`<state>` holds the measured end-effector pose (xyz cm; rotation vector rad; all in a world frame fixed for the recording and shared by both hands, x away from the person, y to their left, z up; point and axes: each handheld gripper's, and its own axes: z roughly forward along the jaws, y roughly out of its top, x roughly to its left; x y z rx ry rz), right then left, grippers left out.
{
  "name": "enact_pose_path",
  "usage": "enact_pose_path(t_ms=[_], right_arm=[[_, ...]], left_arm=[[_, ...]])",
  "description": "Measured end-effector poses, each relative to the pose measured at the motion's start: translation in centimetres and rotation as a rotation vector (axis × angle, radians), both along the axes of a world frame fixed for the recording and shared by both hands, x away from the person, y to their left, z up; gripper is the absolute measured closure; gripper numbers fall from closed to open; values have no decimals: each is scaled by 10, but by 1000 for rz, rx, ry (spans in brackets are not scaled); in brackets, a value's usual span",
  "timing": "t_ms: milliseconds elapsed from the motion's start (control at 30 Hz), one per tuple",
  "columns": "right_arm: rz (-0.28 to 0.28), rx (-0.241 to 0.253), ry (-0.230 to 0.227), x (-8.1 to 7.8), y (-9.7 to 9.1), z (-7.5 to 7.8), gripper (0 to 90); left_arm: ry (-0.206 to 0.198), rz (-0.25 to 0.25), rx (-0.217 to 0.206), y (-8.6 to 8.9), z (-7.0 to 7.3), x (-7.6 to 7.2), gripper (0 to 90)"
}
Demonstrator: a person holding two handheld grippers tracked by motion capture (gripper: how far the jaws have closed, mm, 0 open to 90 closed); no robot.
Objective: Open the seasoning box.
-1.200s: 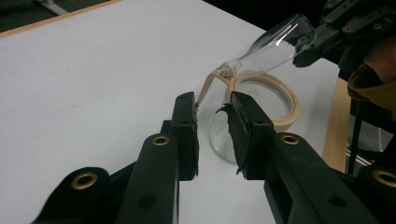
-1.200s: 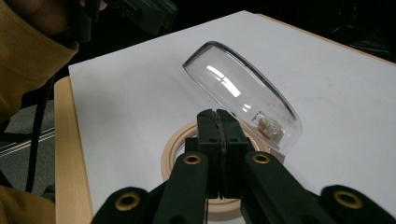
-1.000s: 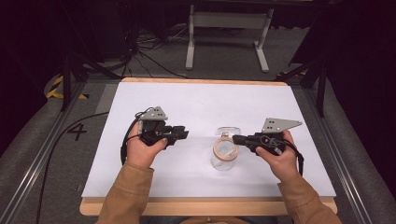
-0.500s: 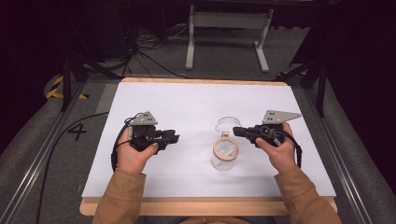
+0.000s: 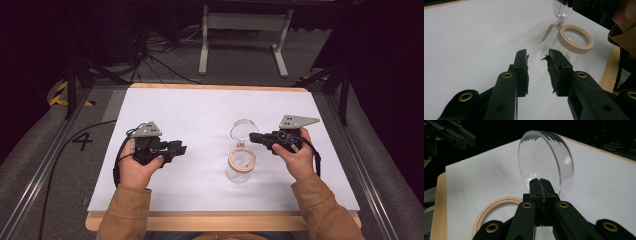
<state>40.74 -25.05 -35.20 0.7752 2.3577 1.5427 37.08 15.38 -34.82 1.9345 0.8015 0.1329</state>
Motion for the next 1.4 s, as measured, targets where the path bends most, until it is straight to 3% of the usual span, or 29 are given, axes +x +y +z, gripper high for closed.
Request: enact_pose_path(t_ms=[167,300,500,600,867,1000,1167,1400], right_arm=[[9,-2,-27,-6,-2,8,900],[-11,-22,-55,-12,-11,18,900],[-77,-7,-57,-15,-35,26,876],[-141,-36,-62,-15,-50,26,850],[-284,-94,-29,-12,-82,21,767],[-319,-100,-13,-11,-93,17,752],[-416,-128,33,-6,-118,4,704],[-478,-163,76,0,-133,-12,651]], left_arm=[[-1,-6,1,0,1,2,673],[-1,18,-4,-1,1,3,648],[-2,59,13,2,2,8,623],[-1,69,18,3,2,11,612],[-15,129,73,4,-3,21,554],[-10,149,69,6,-10,28,544],[12,172,59,10,-22,39,504],[46,214,88,12,-37,51,442]])
